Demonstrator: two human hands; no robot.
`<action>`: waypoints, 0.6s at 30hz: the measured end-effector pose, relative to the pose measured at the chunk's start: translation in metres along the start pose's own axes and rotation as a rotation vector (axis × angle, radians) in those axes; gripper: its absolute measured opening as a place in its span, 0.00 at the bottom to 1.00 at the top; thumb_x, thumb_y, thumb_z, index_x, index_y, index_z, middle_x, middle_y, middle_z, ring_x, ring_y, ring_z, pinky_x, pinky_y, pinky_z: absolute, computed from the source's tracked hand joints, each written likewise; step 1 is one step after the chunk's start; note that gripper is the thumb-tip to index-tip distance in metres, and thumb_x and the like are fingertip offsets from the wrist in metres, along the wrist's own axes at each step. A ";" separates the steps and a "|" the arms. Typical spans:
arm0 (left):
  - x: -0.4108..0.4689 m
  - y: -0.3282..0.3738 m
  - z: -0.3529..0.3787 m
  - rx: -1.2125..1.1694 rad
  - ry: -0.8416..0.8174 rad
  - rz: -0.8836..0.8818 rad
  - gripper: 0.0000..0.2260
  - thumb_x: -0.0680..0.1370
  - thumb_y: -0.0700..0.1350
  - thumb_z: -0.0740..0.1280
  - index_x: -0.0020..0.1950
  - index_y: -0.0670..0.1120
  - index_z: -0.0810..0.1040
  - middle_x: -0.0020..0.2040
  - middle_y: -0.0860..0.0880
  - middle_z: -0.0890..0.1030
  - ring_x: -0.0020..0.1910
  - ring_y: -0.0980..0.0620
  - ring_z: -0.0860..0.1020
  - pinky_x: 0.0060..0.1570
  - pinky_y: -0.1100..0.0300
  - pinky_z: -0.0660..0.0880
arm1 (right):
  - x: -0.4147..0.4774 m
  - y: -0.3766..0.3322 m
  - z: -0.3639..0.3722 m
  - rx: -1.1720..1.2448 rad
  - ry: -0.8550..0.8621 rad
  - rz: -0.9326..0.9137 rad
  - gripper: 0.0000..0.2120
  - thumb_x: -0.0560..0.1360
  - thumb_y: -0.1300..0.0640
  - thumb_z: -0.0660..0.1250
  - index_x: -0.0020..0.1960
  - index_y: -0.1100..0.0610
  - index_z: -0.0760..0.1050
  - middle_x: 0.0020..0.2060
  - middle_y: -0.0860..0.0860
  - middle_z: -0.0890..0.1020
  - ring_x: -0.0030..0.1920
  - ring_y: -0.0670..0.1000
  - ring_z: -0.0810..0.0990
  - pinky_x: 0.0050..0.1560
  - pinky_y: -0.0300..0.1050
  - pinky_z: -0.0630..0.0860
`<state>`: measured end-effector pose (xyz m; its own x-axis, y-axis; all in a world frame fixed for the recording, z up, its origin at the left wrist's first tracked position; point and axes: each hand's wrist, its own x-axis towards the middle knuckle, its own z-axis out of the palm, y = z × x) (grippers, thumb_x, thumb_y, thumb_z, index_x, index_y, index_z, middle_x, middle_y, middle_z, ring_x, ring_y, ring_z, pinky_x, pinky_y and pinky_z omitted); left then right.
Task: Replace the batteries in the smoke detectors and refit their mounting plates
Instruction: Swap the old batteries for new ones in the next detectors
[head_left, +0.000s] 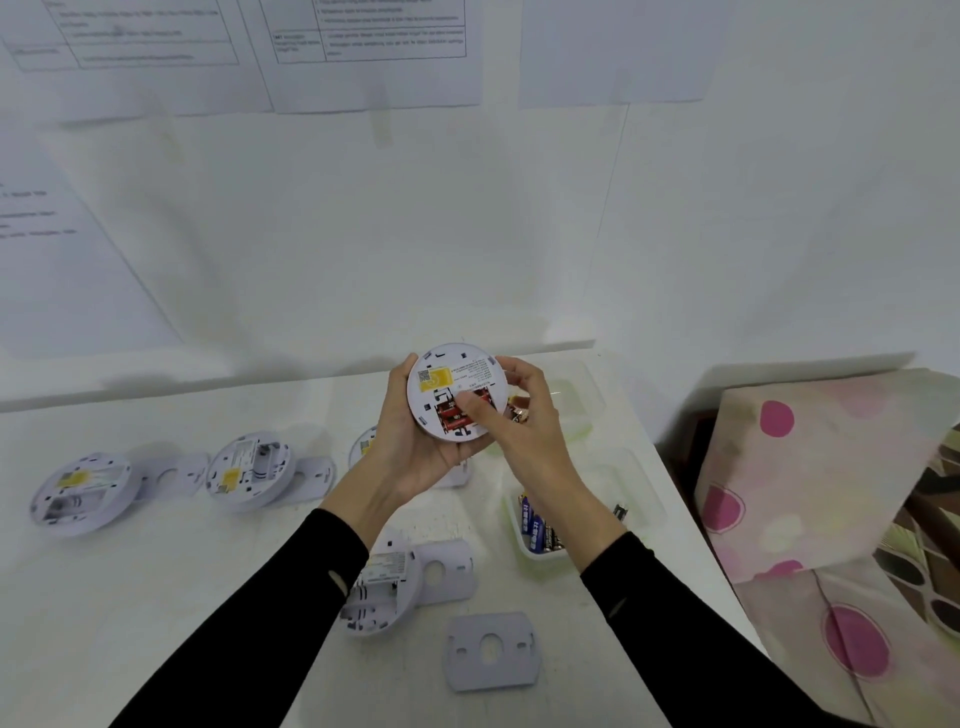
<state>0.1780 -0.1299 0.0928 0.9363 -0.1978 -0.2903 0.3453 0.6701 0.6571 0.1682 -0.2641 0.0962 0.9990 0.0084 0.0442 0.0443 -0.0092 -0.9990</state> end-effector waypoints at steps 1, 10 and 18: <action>-0.004 0.002 0.000 -0.008 -0.005 -0.006 0.27 0.81 0.63 0.54 0.67 0.44 0.76 0.64 0.38 0.79 0.63 0.37 0.77 0.55 0.44 0.79 | -0.005 -0.001 -0.003 -0.001 -0.014 -0.027 0.23 0.69 0.45 0.75 0.62 0.40 0.71 0.60 0.40 0.75 0.58 0.44 0.75 0.56 0.39 0.76; -0.046 0.001 -0.010 -0.037 -0.039 -0.048 0.29 0.79 0.63 0.56 0.67 0.42 0.75 0.61 0.37 0.81 0.52 0.33 0.81 0.45 0.48 0.83 | -0.088 0.046 -0.039 -0.396 -0.394 -0.474 0.05 0.74 0.68 0.68 0.47 0.60 0.76 0.41 0.50 0.78 0.41 0.49 0.77 0.43 0.42 0.75; -0.072 -0.012 -0.016 -0.044 -0.056 -0.064 0.30 0.79 0.64 0.56 0.69 0.42 0.73 0.58 0.38 0.82 0.54 0.35 0.80 0.45 0.50 0.82 | -0.117 0.091 -0.065 -0.839 -0.770 -0.465 0.21 0.71 0.45 0.72 0.59 0.55 0.75 0.56 0.49 0.78 0.57 0.50 0.75 0.59 0.45 0.73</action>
<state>0.1051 -0.1125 0.0948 0.9150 -0.2798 -0.2908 0.4025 0.6853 0.6070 0.0555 -0.3308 0.0011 0.6337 0.7680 0.0930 0.6705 -0.4853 -0.5611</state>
